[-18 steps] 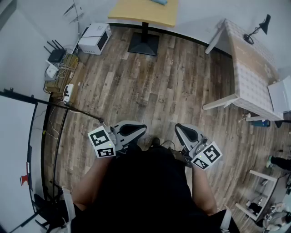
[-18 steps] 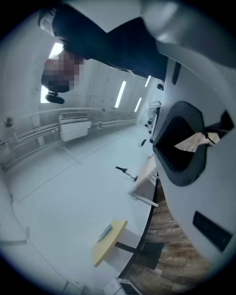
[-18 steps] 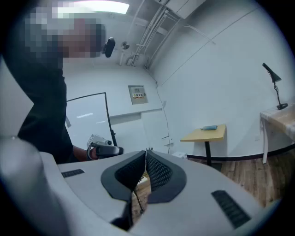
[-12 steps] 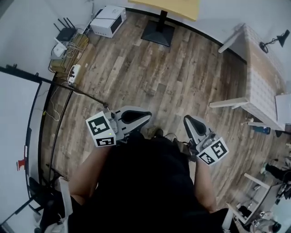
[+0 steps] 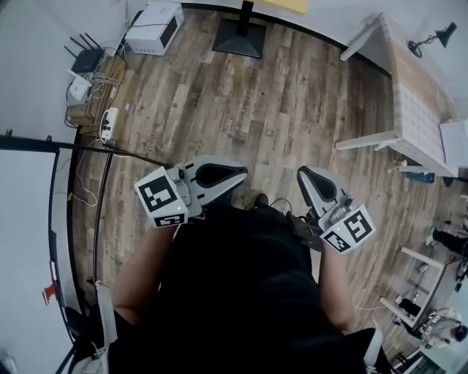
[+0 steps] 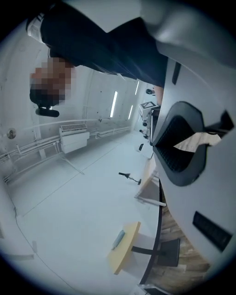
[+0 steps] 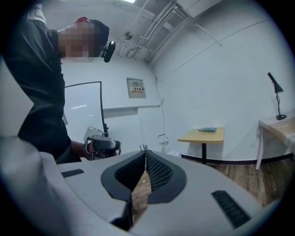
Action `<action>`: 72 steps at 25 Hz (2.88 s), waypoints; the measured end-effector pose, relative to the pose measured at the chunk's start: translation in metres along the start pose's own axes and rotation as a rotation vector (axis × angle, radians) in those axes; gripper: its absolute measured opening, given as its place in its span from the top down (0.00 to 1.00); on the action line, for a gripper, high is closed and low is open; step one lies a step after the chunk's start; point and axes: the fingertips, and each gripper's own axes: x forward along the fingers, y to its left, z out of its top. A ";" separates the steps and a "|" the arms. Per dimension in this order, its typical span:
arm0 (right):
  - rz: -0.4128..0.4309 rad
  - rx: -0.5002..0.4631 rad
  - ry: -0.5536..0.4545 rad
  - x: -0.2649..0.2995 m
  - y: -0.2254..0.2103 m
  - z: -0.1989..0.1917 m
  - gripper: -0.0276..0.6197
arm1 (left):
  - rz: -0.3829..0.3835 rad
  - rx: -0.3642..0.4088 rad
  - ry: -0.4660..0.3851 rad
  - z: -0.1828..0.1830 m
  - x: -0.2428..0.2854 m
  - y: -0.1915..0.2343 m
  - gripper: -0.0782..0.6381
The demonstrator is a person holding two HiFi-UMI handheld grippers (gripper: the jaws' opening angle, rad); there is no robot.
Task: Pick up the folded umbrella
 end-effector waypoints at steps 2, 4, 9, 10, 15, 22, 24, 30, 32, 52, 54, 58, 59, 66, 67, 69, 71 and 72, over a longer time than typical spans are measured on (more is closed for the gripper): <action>-0.052 -0.008 0.015 -0.003 -0.001 -0.001 0.93 | -0.008 0.024 0.011 0.003 0.004 0.007 0.88; -0.107 0.005 0.006 -0.008 -0.006 -0.001 0.93 | -0.038 0.037 0.020 0.006 0.011 0.014 0.87; -0.260 0.086 -0.003 -0.043 -0.029 -0.014 0.93 | -0.047 0.034 0.024 0.010 0.020 0.027 0.88; -0.290 0.104 -0.005 -0.053 -0.037 -0.015 0.93 | -0.046 0.034 0.028 0.010 0.021 0.029 0.88; -0.320 0.106 0.024 -0.063 -0.070 -0.017 0.93 | -0.021 0.013 0.051 0.007 0.026 0.044 0.88; -0.220 0.111 0.022 -0.029 -0.113 -0.008 0.93 | 0.017 -0.019 0.048 0.014 0.048 0.058 0.87; -0.190 0.104 0.018 -0.021 -0.129 -0.002 0.93 | 0.038 -0.025 0.049 0.017 0.059 0.068 0.88; -0.106 0.091 0.035 -0.017 -0.210 0.013 0.93 | 0.116 -0.025 0.062 0.035 0.127 0.116 0.88; -0.078 0.085 0.039 -0.016 -0.221 0.017 0.93 | 0.137 -0.029 0.068 0.038 0.138 0.126 0.87; 0.132 -0.046 0.122 0.053 -0.345 0.055 0.93 | 0.268 -0.037 0.003 0.090 0.205 0.216 0.88; 0.123 -0.042 0.131 0.074 -0.360 0.061 0.93 | 0.247 -0.023 -0.010 0.102 0.211 0.241 0.88; 0.111 -0.070 0.145 0.118 -0.393 0.087 0.93 | 0.214 -0.003 -0.030 0.135 0.220 0.298 0.88; 0.097 -0.071 0.145 0.128 -0.404 0.095 0.93 | 0.205 0.002 -0.025 0.143 0.221 0.312 0.88; 0.025 -0.092 0.148 0.201 -0.456 0.138 0.93 | 0.175 0.017 -0.045 0.191 0.207 0.404 0.88; 0.019 -0.092 0.152 0.209 -0.460 0.140 0.93 | 0.173 0.007 -0.047 0.192 0.206 0.417 0.88; 0.010 -0.085 0.149 0.224 -0.468 0.144 0.93 | 0.168 -0.016 -0.041 0.192 0.205 0.441 0.87; 0.008 -0.074 0.146 0.239 -0.474 0.145 0.93 | 0.162 -0.038 -0.030 0.189 0.207 0.459 0.88; 0.009 -0.070 0.147 0.244 -0.478 0.145 0.93 | 0.160 -0.047 -0.027 0.188 0.209 0.465 0.88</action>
